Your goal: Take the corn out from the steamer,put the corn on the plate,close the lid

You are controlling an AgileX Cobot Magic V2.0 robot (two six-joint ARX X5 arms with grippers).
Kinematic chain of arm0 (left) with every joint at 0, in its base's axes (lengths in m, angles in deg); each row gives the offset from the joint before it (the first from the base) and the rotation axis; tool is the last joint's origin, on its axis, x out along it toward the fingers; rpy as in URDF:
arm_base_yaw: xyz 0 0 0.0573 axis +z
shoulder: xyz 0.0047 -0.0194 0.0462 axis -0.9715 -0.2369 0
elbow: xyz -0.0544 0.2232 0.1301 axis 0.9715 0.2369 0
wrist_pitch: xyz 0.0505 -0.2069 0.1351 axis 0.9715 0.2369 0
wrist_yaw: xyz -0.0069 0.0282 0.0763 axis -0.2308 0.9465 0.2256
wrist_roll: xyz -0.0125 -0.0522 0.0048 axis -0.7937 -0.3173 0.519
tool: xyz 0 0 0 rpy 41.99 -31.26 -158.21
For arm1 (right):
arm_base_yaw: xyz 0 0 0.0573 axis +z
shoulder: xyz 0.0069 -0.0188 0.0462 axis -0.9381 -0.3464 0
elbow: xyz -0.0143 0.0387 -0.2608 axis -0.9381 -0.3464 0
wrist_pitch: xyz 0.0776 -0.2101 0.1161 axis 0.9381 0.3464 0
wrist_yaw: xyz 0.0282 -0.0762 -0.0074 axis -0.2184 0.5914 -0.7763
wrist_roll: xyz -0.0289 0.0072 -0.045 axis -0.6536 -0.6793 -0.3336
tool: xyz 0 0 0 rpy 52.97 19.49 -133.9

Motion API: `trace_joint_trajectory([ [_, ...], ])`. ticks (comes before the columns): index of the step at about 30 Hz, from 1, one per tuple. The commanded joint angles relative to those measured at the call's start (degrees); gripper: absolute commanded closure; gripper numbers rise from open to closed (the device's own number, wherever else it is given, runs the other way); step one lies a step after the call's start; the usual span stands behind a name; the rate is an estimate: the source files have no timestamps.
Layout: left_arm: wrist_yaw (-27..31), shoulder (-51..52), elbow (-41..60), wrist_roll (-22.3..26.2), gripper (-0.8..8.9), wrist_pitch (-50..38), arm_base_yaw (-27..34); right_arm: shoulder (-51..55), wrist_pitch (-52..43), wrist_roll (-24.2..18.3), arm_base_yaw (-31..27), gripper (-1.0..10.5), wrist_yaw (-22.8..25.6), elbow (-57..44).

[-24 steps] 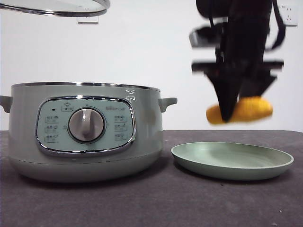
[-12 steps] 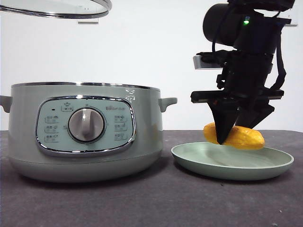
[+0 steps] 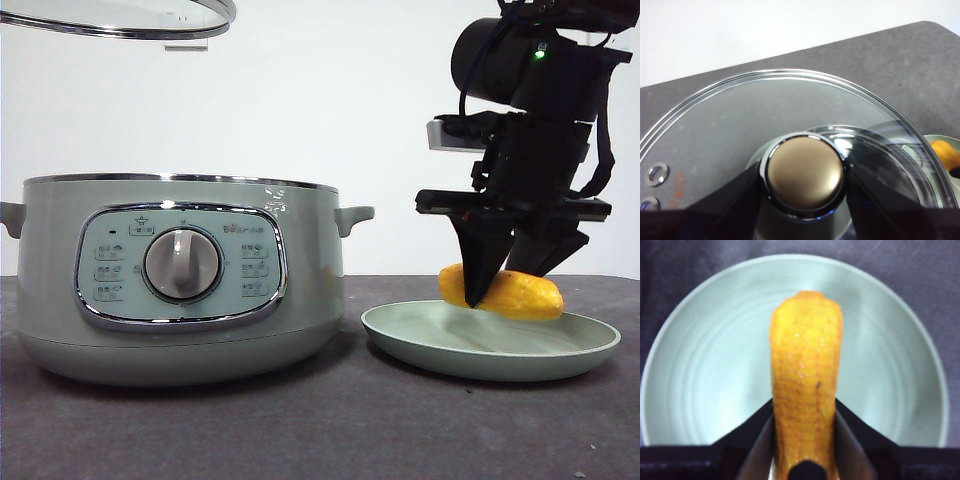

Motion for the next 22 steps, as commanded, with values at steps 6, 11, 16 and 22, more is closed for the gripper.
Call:
trace_joint_trajectory([
  [6, -0.7, 0.8, -0.6, 0.0, 8.22, -2.9, -0.2, -3.1, 0.0, -0.1, 0.0, 9.6, -2.0, -0.8],
  [11, -2.9, 0.8, -0.6, -0.7, 8.22, -2.9, -0.2, -4.1, 1.4, -0.1, 0.0, 8.4, -2.0, -0.8],
  [16, -2.8, 0.8, -0.6, -1.0, 8.22, -2.9, -0.2, -4.1, 1.6, 0.0, 0.0, 6.3, -2.0, -0.8],
  [22, -2.8, 0.3, -0.6, -1.0, 8.22, -2.9, -0.2, -3.5, 2.1, 0.1, 0.0, 5.6, -1.9, -0.8],
])
